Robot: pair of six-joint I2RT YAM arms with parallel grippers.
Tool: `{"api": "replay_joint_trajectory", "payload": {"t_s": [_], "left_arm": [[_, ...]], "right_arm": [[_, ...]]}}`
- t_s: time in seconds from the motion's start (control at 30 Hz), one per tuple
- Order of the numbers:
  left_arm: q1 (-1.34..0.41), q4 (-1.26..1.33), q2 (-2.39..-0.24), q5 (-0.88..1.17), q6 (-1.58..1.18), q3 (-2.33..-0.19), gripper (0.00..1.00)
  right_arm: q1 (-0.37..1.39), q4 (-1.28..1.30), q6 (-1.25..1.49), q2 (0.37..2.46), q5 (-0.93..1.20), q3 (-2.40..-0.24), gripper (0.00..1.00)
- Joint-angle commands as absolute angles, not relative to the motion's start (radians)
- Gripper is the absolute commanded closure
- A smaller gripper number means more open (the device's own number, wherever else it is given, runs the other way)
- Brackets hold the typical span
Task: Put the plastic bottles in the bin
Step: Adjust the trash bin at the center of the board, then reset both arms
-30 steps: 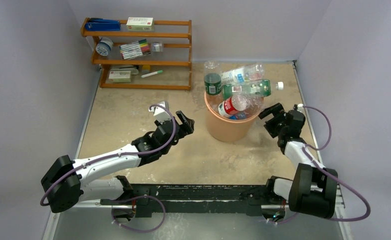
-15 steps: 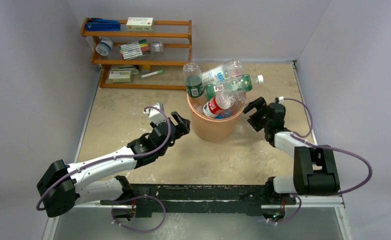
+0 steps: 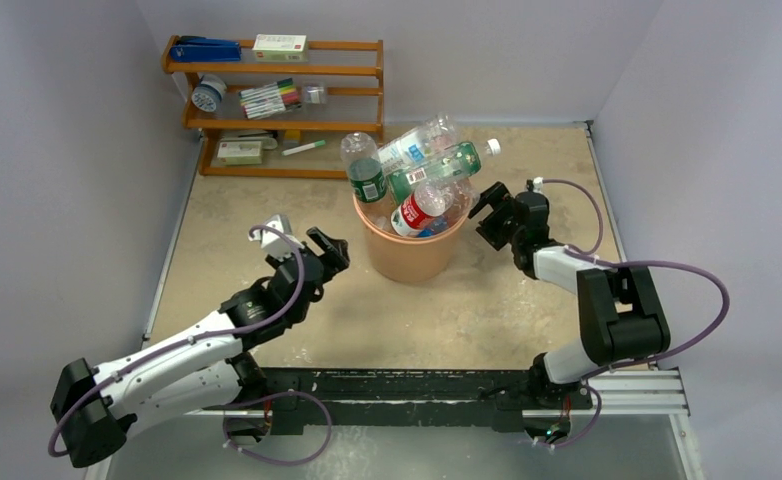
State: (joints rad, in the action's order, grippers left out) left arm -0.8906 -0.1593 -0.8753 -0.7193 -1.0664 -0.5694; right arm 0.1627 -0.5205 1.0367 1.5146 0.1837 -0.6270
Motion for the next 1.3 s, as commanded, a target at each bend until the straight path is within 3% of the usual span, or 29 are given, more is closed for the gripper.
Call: {"api": "replay_joint_trajectory", "payload": {"t_s": [0.0, 0.07, 0.47, 0.67, 0.93, 1.17, 1.27], "left_arm": [[-0.885, -0.324, -0.788, -0.858, -1.118, -0.569, 0.21], [-0.885, -0.384, -0.762, -0.903, -1.138, -0.573, 0.17], [-0.885, -0.529, -0.882, -1.173, -1.114, -0.663, 0.16], [-0.822, -0.375, -1.037, -1.163, -1.022, -0.667, 0.15], [-0.749, -0.17, -1.064, -1.21, -0.878, -0.594, 0.15], [-0.656, -0.056, -1.077, -1.287, -0.787, -0.548, 0.14], [-0.615, 0.131, -1.078, -1.259, -0.653, -0.473, 0.14]], "right_arm": [[0.158, -0.455, 0.905, 1.459, 0.168, -0.703, 0.0], [0.139, -0.396, 0.839, 1.449, 0.154, -0.732, 0.0], [-0.014, -0.31, 0.545, 1.356, 0.009, -0.779, 0.0], [-0.014, -0.474, 0.39, 1.259, -0.202, -0.669, 0.0], [-0.015, -0.798, 0.264, 1.154, -0.358, -0.45, 0.0], [-0.015, -0.97, 0.175, 1.248, -0.437, -0.415, 0.0], [-0.015, -1.047, 0.163, 1.311, -0.446, -0.403, 0.0]]}}
